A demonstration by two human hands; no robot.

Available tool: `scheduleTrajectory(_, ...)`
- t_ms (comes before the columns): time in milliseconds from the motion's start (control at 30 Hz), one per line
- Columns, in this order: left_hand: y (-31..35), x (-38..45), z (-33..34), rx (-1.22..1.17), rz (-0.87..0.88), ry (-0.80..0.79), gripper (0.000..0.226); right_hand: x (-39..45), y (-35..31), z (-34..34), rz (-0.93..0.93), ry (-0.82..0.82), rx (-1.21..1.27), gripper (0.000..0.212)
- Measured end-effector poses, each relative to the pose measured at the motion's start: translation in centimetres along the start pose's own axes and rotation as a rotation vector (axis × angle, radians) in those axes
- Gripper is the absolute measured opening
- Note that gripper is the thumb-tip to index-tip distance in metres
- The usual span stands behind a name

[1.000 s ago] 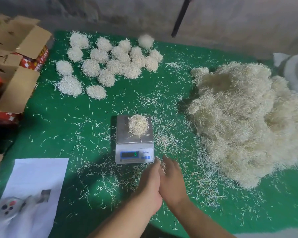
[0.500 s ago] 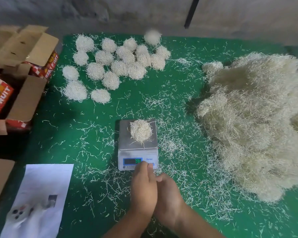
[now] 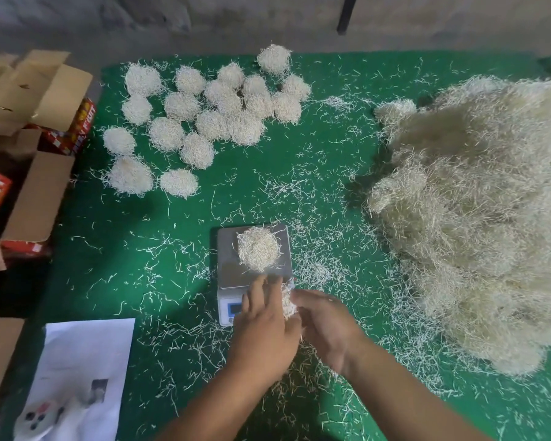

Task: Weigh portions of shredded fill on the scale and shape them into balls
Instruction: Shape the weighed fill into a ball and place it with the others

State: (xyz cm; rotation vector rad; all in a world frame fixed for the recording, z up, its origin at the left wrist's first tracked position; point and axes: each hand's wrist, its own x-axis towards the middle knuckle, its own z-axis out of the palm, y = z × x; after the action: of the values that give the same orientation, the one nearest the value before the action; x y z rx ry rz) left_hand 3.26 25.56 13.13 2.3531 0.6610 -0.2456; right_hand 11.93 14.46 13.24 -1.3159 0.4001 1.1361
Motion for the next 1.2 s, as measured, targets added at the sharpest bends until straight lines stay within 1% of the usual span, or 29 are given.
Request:
scheduleTrajectory(67, -1.0, 0.9, -1.0, 0.048, 0.049, 0.02, 0.076, 0.3, -1.0, 0.0, -0.029, 0.037, -0.008, 0.019)
scheduleTrajectory(167, -2.1, 2.7, -2.7, -0.046, 0.063, 0.088, 0.06, 1.0, -2.2, 1.0, -0.066, -0.043, 0.001, 0.025)
scheduleTrajectory(267, -3.2, 5.1, -4.4, -0.139, -0.014, 0.16, 0.046, 2.2, -3.4, 2.2, -0.092, -0.084, -0.002, 0.032)
scheduleTrajectory(367, -4.2, 7.6, -6.1, -0.156, -0.08, 0.199, 0.039, 3.9, -4.7, 3.3, -0.148, -0.077, -0.105, 0.03)
scheduleTrajectory(500, -5.5, 10.9, -7.1, -0.186, -0.119, 0.217, 0.034, 6.5, -6.5, 4.5, -0.267, 0.011, -0.299, 0.024)
scheduleTrajectory(567, -6.2, 12.5, -6.9, -0.171, -0.122, 0.185, 0.034, 8.0, -7.2, 4.8, -0.312, 0.085, -0.429, 0.019)
scheduleTrajectory(633, -6.7, 13.7, -6.6, -0.172, -0.146, 0.138, 0.04, 9.4, -7.6, 4.7, -0.371, 0.178, -0.609, 0.02)
scheduleTrajectory(667, -6.9, 14.2, -6.3, -0.167, -0.162, 0.116, 0.044, 10.0, -7.6, 4.6, -0.401, 0.203, -0.683, 0.028)
scheduleTrajectory(733, -7.3, 14.9, -5.8, -0.157, -0.174, 0.077, 0.048, 10.9, -7.4, 4.4, -0.409, 0.198, -0.795, 0.053)
scheduleTrajectory(800, -7.9, 15.4, -5.4, -0.158, -0.169, 0.05, 0.043, 11.9, -6.8, 4.3, -0.377, 0.167, -0.902, 0.076)
scheduleTrajectory(867, -8.6, 15.9, -5.0, -0.13, -0.174, 0.034, 0.031, 12.8, -6.2, 4.2, -0.339, 0.152, -1.001, 0.087)
scheduleTrajectory(900, -8.9, 16.1, -4.9, -0.105, -0.191, 0.024, 0.028, 13.2, -5.8, 4.1, -0.317, 0.141, -1.02, 0.09)
scheduleTrajectory(933, -9.1, 16.4, -4.8, -0.077, -0.215, 0.015, 0.031, 13.6, -5.6, 4.1, -0.297, 0.131, -1.023, 0.092)
scheduleTrajectory(1000, -9.7, 17.0, -4.5, -0.034, -0.249, 0.01, 0.042, 14.3, -5.1, 4.2, -0.285, 0.129, -1.026, 0.092)
scheduleTrajectory(1133, -10.8, 17.7, -3.5, -0.035, -0.244, 0.009, 0.074, 15.3, -4.6, 4.6, -0.335, 0.121, -0.983, 0.096)
scheduleTrajectory(1167, -11.0, 17.8, -3.4, -0.055, -0.234, 0.004, 0.081, 15.6, -4.5, 4.7, -0.336, 0.123, -0.982, 0.091)
scheduleTrajectory(1200, -11.1, 17.9, -3.3, -0.078, -0.223, -0.007, 0.086, 15.8, -4.4, 4.9, -0.339, 0.129, -0.99, 0.081)
